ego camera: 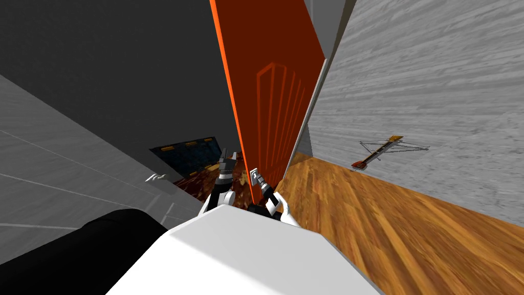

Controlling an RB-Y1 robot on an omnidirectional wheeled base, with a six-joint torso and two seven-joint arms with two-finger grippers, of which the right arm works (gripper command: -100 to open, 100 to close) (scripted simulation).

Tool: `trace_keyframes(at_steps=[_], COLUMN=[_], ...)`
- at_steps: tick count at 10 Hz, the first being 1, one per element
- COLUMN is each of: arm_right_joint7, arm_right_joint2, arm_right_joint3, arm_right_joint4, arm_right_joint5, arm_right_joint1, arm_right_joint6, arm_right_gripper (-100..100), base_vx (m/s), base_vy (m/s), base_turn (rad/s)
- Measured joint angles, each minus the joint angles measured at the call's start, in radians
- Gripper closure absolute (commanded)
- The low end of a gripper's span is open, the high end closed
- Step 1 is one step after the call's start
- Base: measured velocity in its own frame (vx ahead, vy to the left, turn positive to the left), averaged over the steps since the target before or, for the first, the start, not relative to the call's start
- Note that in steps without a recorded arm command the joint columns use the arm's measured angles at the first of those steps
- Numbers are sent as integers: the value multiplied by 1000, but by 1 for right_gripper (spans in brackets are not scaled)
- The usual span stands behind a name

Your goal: Push the door open

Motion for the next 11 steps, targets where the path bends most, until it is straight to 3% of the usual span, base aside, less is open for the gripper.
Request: trace_keyframes(at_steps=[4,8,11], arm_right_joint7=[-12,-26,-35], arm_right_joint2=[20,33,55], arm_right_joint3=[-29,-56,-79], arm_right_joint4=[-11,-55,-68], arm_right_joint5=[59,116,157], arm_right_joint1=[35,82,109], arm_right_joint6=[-3,18,28], arm_right_gripper=[100,100,100], base_vx=[104,84,68], base_vy=[186,173,220], base_turn=[-171,-128,-158])
